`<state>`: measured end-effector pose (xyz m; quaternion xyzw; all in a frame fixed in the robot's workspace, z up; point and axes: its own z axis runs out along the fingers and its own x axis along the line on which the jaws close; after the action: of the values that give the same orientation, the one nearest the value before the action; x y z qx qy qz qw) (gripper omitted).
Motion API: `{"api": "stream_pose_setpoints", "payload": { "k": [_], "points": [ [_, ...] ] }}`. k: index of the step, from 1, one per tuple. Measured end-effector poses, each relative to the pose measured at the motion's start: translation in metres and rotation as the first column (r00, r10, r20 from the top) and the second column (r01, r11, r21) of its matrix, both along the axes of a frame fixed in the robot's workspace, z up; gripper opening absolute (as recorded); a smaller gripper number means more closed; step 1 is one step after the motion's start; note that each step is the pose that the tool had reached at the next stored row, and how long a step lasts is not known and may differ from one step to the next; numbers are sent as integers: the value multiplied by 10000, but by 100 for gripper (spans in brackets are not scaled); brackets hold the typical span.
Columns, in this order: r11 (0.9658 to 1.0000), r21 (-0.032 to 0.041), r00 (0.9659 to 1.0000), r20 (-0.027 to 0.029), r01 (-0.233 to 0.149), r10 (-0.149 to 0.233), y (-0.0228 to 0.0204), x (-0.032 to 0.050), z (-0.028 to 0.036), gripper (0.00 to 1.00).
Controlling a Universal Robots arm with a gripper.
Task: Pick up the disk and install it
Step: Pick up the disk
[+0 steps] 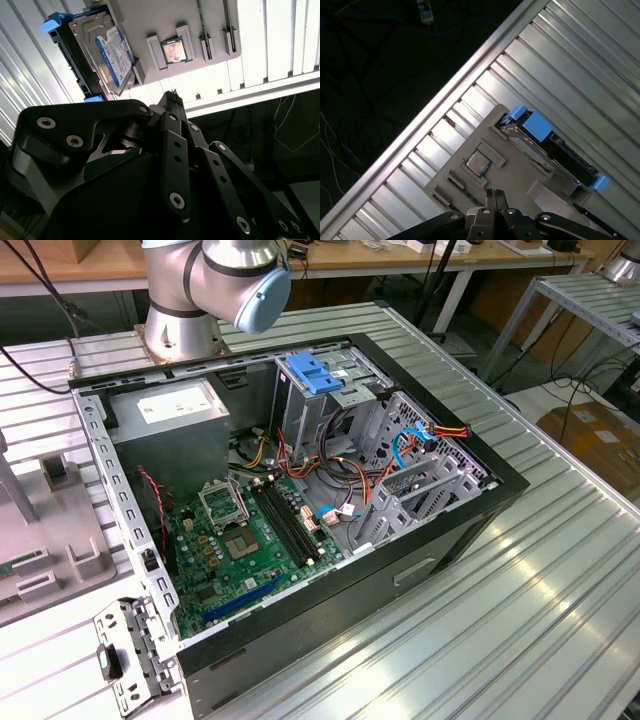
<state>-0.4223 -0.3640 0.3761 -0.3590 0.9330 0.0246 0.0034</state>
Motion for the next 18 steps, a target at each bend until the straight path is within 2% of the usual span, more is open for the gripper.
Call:
{"api": "stream_pose_setpoints", "payload": {
  "k": [5,10,15,18],
  "points": [
    [9994,0,9994,0,-356,356,0,0,0,11],
    [9972,0,9972,0,-745,745,0,0,0,11],
    [9940,0,9940,0,-1097,1097,0,0,0,11],
    [9905,0,9905,0,-1378,1378,0,0,0,11]
  ]
}}
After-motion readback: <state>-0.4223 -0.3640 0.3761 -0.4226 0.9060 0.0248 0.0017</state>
